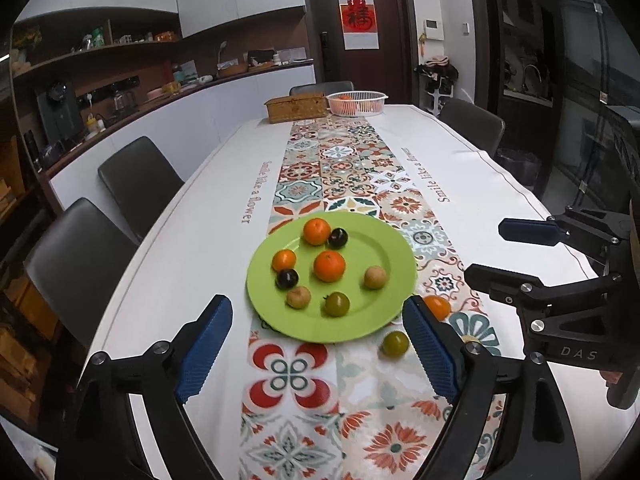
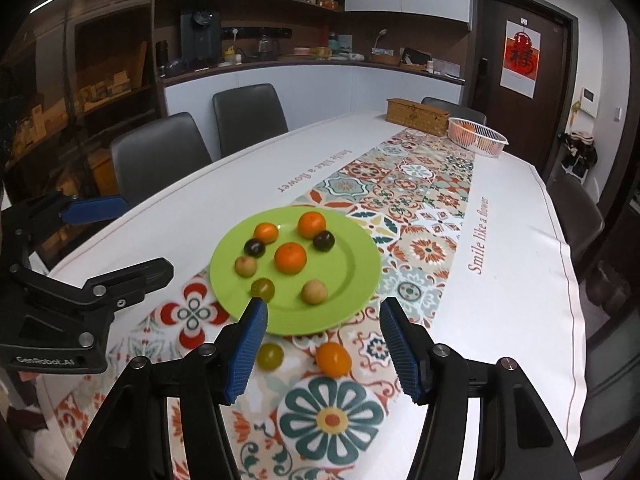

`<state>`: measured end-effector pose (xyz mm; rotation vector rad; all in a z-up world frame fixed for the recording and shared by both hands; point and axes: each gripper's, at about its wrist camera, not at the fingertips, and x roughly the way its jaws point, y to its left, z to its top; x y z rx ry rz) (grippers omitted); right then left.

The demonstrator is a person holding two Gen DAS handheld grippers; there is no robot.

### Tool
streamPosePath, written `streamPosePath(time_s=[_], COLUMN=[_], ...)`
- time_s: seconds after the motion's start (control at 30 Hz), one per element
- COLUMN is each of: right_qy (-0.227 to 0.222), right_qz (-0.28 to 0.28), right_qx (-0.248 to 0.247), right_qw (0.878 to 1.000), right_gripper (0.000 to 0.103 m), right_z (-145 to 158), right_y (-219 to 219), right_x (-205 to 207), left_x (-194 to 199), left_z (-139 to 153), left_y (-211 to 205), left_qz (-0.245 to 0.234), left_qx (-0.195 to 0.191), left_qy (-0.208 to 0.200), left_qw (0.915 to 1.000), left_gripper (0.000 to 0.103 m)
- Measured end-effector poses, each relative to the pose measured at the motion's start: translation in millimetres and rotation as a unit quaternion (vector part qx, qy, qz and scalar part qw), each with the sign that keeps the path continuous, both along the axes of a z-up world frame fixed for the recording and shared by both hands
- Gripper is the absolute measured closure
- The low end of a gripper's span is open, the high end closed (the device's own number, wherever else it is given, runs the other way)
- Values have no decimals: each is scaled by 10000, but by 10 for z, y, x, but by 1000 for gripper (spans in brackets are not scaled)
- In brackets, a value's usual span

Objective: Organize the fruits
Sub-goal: 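Withdraw both tools toward the last green fruit and orange tangerine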

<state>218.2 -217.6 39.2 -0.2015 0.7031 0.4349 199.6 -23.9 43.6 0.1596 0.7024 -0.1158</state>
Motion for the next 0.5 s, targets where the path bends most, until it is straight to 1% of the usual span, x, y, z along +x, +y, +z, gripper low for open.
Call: streamPosePath(time_s=[0.27,0.5], right_qy=[-5,129], right_qz=[129,310], right_qx=[-183,-322], right_qw=[9997,9989], right_gripper=[44,44], right_z=[-111,-299], right_y=[-95,-116], right_x=[-91,-76], left_x=[-79,-66], left_z=[-170,-380], left_y=[-127,-205], left_qz=[-9,-185], left_qx=[-18,-122], left_qy=[174,290], left_qw=[9998,9993], left_gripper=[16,16])
